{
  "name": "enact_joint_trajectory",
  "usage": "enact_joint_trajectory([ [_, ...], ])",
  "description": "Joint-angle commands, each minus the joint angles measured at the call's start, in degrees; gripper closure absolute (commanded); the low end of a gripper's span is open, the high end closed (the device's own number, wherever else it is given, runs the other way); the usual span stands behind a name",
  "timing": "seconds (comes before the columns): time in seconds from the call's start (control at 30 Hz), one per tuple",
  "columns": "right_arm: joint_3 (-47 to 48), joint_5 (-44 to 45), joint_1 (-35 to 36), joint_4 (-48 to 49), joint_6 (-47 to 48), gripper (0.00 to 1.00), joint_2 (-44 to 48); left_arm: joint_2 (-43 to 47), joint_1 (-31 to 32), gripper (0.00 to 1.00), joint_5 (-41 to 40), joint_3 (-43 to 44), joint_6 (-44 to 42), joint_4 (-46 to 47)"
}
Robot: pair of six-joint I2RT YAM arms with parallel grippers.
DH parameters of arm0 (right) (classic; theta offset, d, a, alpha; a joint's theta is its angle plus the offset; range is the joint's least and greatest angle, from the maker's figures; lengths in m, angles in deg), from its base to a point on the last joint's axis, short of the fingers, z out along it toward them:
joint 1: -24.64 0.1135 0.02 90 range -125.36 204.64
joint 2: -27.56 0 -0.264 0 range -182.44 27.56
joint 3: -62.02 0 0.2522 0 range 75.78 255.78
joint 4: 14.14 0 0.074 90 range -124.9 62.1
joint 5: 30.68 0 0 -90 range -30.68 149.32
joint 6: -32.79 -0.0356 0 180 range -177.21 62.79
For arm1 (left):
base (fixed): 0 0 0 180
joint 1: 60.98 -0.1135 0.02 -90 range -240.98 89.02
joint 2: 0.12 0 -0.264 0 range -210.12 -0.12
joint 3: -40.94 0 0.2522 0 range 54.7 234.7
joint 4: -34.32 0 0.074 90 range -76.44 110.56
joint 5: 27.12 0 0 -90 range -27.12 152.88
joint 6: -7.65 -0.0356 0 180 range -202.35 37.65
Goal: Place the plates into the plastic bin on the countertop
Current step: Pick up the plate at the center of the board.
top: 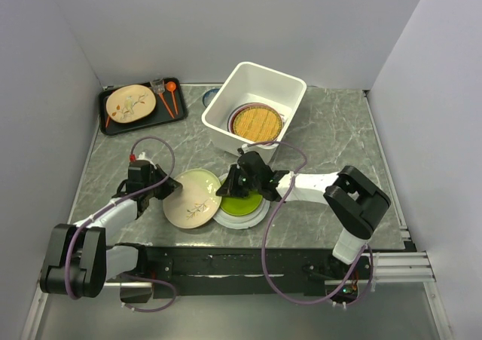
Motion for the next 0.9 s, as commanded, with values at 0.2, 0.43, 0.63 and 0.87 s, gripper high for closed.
enact_joint_trajectory([
  [0.2, -0.5, 0.3, 0.2, 3.3, 1.6, 1.0, 2.7, 7.9, 0.6, 0.99, 0.6, 1.9, -0.9, -7.7],
  [0.43, 1.3, -0.8, -0.4, 2.5, 2.7, 1.0, 3.8, 19.7, 0.6, 0.94, -4.0, 9.8, -1.8, -19.6],
  [0.63, 1.5, -1.6, -1.0, 2.5, 3.6, 1.0, 5.2, 25.0, 0.6, 0.8, -4.9, 15.3, -2.1, -23.4],
  [0.87, -0.2, -0.7, -1.2, 2.6, 4.3, 1.0, 9.6, 24.0, 0.6, 0.44, -3.5, 16.9, -2.9, -21.9],
])
